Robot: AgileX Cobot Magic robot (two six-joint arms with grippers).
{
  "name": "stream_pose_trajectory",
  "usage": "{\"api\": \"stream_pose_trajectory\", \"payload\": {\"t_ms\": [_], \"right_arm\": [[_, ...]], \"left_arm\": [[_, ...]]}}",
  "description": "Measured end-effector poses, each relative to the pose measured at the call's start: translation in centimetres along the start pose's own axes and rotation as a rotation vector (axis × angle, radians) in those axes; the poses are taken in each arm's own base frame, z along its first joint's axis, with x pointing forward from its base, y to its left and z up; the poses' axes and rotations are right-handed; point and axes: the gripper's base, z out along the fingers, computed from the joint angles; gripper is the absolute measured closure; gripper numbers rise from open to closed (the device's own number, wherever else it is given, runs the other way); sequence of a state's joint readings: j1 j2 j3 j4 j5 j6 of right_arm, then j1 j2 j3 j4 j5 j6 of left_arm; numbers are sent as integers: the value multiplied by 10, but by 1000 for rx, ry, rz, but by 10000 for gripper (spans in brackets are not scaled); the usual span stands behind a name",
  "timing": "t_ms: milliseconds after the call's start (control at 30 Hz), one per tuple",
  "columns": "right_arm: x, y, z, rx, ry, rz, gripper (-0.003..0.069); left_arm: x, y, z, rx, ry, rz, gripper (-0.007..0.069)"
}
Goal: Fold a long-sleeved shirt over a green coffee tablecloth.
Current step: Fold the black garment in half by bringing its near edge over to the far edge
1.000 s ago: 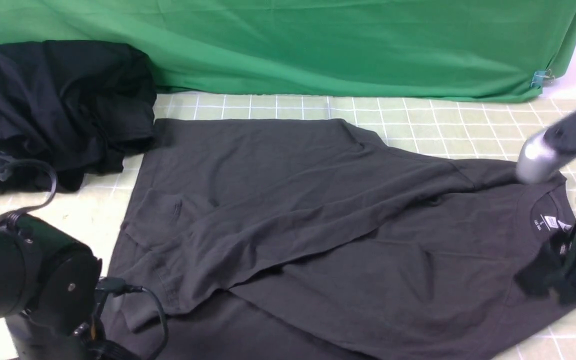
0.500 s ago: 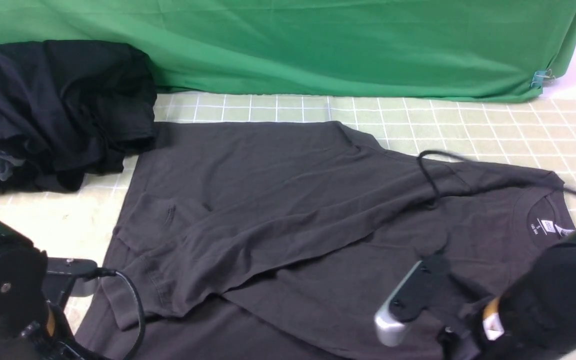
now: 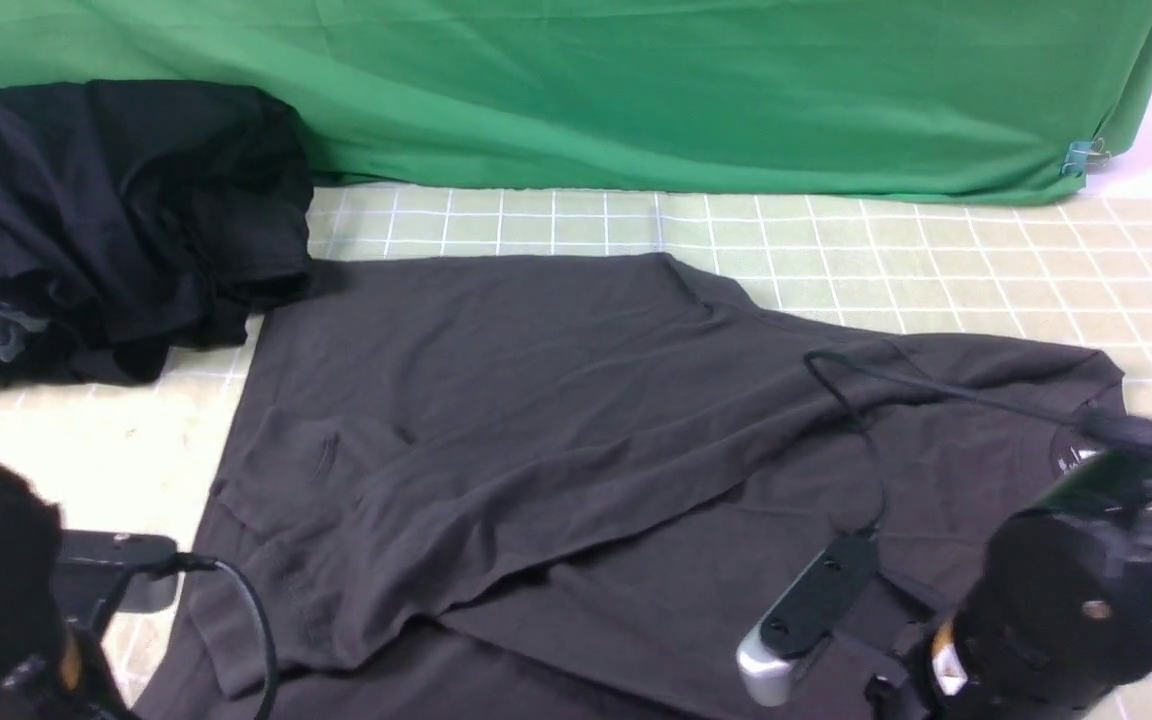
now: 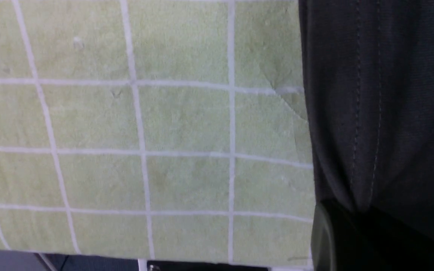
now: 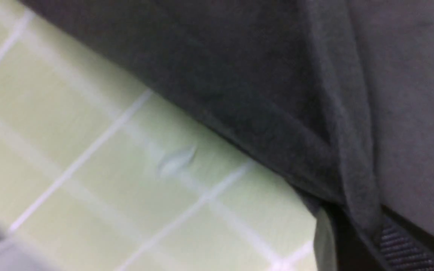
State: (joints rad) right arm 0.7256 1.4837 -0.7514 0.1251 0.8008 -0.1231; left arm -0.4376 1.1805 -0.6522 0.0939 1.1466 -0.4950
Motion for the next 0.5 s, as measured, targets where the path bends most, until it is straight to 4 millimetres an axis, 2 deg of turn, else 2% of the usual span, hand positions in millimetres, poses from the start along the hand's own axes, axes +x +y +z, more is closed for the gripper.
{"api": "stream_pose_trajectory", "payload": {"t_ms": [133, 267, 367, 500], "right_arm": [[12, 4, -36, 1, -87, -12, 627], [8, 1, -67, 55, -173, -16, 627], [-8, -10, -91, 108, -246, -2, 627], [-42, -38, -116, 165, -326, 21, 627]], "left_arm": [[9, 8, -27, 37, -96, -10, 606], [-7, 13, -63, 29, -250, -35, 606], [-34, 18, -91, 30, -335, -82, 606], [-86, 32, -103, 39, -385, -150, 606]]}}
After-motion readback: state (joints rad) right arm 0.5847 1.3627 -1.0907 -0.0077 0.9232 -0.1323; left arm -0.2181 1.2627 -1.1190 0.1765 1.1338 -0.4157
